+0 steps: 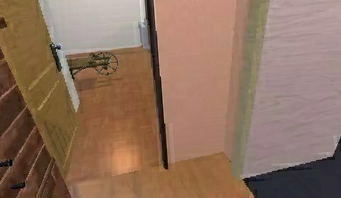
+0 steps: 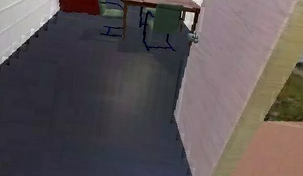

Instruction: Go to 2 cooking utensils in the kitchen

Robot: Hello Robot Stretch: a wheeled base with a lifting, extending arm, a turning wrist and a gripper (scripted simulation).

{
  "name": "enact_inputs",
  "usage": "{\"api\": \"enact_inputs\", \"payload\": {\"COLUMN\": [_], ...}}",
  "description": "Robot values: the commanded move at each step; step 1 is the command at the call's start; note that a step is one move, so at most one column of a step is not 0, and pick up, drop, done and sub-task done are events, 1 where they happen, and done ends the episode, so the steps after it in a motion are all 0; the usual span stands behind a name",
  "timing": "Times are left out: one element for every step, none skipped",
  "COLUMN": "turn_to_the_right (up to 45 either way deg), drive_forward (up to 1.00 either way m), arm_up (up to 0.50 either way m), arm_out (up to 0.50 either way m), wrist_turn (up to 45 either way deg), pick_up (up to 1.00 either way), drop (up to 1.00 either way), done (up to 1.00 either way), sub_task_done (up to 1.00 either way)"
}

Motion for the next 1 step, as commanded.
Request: {"api": "enact_inputs", "payload": {"turn_to_the_right": [-9.0], "drive_forward": [0.0], "arm_up": [0.0], "arm_out": [0.0], "wrist_turn": [0.0], "pick_up": [0.0], "drop": [0.0], "done": [0.0], "sub_task_done": [0.0]}}
